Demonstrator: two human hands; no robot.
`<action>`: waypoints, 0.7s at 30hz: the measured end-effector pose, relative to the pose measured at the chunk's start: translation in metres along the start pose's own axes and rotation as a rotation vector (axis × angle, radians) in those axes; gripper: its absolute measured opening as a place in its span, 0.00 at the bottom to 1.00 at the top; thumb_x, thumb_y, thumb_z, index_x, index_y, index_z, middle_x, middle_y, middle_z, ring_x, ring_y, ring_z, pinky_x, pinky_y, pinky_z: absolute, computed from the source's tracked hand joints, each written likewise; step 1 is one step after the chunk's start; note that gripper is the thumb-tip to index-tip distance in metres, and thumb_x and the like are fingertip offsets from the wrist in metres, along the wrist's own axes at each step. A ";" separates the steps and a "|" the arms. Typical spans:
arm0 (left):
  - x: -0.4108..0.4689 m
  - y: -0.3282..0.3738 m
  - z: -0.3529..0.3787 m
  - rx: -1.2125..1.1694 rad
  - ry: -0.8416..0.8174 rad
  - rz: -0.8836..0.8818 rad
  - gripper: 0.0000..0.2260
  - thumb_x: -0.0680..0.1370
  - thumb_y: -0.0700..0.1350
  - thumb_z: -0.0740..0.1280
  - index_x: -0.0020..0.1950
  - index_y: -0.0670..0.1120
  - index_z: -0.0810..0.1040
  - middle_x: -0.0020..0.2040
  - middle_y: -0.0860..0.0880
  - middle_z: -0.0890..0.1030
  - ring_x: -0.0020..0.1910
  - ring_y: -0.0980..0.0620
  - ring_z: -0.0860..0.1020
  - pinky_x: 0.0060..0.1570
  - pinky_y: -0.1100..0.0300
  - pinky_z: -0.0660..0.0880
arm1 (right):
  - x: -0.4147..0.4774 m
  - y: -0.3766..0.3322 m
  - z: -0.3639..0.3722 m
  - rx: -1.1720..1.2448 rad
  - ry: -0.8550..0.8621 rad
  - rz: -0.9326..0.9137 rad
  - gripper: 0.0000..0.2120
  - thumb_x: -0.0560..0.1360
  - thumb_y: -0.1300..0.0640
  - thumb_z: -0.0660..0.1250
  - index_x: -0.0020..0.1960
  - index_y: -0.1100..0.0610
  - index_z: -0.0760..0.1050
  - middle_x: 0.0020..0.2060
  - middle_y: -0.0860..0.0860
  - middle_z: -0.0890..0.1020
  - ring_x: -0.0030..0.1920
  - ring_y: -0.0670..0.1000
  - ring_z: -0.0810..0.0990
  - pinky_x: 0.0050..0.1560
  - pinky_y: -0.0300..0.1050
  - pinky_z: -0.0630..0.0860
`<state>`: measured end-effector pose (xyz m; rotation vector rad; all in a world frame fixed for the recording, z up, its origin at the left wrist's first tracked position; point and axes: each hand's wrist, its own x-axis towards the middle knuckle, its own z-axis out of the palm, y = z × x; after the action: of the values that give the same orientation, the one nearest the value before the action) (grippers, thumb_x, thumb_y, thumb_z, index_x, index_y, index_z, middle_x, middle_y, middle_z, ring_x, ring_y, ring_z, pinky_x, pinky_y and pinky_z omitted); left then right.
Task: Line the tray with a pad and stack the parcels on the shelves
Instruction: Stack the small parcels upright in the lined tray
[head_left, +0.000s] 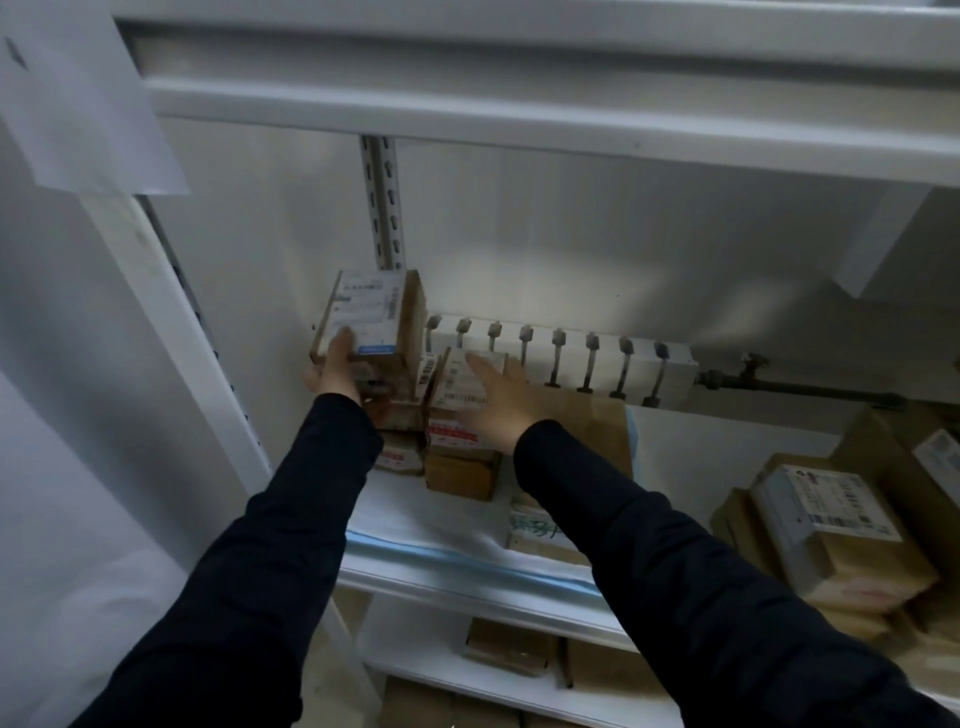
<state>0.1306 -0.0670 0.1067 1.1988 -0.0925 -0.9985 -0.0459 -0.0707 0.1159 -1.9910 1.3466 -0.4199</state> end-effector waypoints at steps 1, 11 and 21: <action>0.005 -0.003 -0.001 0.020 0.009 -0.024 0.32 0.65 0.59 0.71 0.66 0.49 0.68 0.57 0.44 0.77 0.51 0.43 0.78 0.38 0.50 0.79 | 0.003 0.006 0.004 -0.075 -0.054 0.035 0.36 0.78 0.56 0.64 0.77 0.42 0.46 0.77 0.55 0.38 0.74 0.60 0.59 0.64 0.43 0.69; 0.069 -0.034 -0.009 0.168 -0.040 -0.136 0.58 0.35 0.65 0.78 0.65 0.52 0.72 0.57 0.43 0.80 0.52 0.38 0.80 0.44 0.39 0.78 | 0.015 0.020 0.018 -0.376 0.017 -0.034 0.24 0.81 0.59 0.56 0.76 0.57 0.56 0.66 0.60 0.73 0.61 0.57 0.75 0.59 0.47 0.75; 0.070 -0.038 -0.012 0.379 -0.123 -0.116 0.60 0.33 0.73 0.71 0.62 0.49 0.75 0.54 0.40 0.81 0.51 0.38 0.81 0.49 0.39 0.78 | 0.013 0.022 0.018 -0.379 0.025 -0.056 0.20 0.82 0.60 0.55 0.73 0.59 0.60 0.68 0.60 0.71 0.63 0.58 0.74 0.61 0.48 0.74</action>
<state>0.1558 -0.1067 0.0419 1.4992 -0.3241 -1.1906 -0.0450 -0.0810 0.0861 -2.3408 1.4742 -0.2253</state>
